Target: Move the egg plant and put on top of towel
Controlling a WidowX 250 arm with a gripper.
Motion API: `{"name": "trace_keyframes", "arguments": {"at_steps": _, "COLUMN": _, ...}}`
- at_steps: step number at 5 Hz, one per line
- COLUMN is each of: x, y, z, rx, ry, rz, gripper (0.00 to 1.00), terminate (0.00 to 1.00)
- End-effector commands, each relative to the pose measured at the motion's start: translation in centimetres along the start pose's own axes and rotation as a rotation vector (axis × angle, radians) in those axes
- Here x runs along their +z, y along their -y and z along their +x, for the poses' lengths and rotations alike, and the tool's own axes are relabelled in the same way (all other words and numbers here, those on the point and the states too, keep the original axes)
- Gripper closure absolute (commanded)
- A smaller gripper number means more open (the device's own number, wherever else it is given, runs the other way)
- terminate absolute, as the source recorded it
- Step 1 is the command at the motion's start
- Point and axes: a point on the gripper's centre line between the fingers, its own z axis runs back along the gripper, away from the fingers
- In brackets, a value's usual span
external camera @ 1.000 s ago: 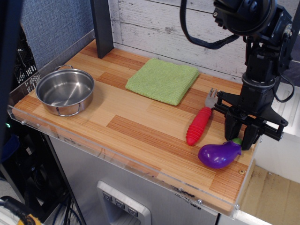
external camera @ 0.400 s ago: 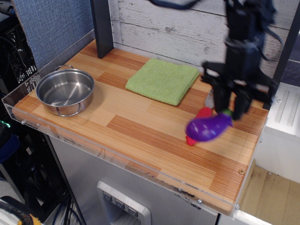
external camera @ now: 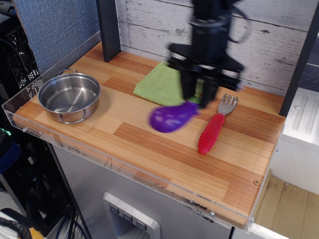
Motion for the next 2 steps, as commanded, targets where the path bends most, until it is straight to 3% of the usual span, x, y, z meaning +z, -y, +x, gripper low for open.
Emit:
{"name": "trace_keyframes", "arguments": {"at_steps": 1, "x": 1.4, "y": -8.0, "z": -5.9, "rx": 0.184, "ry": 0.064, "rz": 0.060, "gripper": 1.00, "terminate": 0.00}}
{"name": "trace_keyframes", "arguments": {"at_steps": 2, "x": 0.2, "y": -12.5, "z": -7.3, "rx": 0.331, "ry": 0.128, "rz": 0.042, "gripper": 1.00, "terminate": 0.00}}
